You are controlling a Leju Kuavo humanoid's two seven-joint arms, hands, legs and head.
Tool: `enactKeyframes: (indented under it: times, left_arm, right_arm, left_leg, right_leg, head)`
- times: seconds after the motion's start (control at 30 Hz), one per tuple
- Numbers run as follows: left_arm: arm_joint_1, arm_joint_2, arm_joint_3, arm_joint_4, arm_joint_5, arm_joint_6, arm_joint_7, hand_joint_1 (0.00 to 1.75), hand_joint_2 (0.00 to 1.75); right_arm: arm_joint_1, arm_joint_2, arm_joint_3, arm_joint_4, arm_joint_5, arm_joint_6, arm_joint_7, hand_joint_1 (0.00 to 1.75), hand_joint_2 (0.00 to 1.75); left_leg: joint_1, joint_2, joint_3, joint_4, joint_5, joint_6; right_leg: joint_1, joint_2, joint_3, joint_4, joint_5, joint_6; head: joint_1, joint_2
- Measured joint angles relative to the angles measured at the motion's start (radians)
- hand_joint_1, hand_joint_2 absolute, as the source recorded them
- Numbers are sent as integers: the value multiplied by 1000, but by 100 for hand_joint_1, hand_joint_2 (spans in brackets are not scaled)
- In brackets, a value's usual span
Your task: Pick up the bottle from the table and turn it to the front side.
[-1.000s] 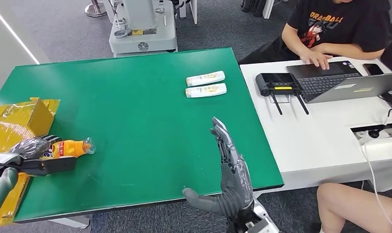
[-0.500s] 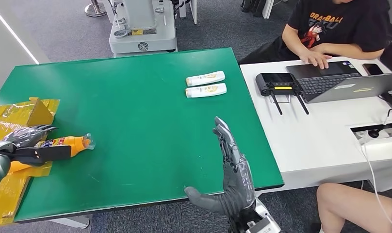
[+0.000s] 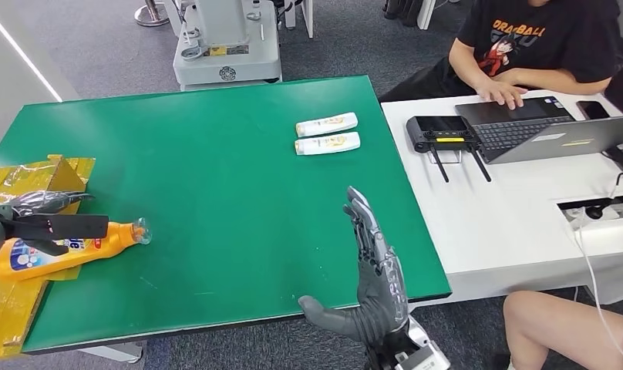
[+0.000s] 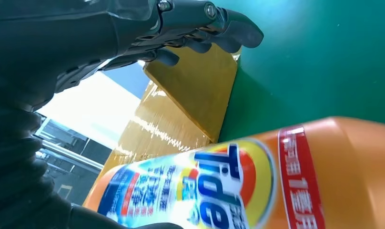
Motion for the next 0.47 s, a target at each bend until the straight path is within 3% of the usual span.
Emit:
enactKeyframes:
  times: [0.17, 0.3, 0.47]
  left_arm:
    - [-8, 1, -24, -7, 78, 1, 0, 0, 175]
    - [-10, 3, -34, -40, 201, 69, 1, 0, 175]
    - [35, -5, -5, -156, 408, 337, -22, 0, 175]
  right_arm:
    - [4, 0, -1, 0, 0, -16, -3, 0, 175]
    - [14, 0, -1, 0, 1, -31, -3, 0, 175]
    - [25, 0, -3, -6, 14, -43, 13, 0, 175]
  left_leg:
    - [0, 0, 0, 0, 0, 0]
    - [0, 0, 0, 0, 0, 0]
    - [0, 0, 0, 0, 0, 0]
  right_leg:
    - [0, 0, 0, 0, 0, 0]
    - [0, 0, 0, 0, 0, 0]
    - [0, 0, 0, 0, 0, 0]
  head:
    - [0, 0]
    - [0, 0]
    - [0, 0]
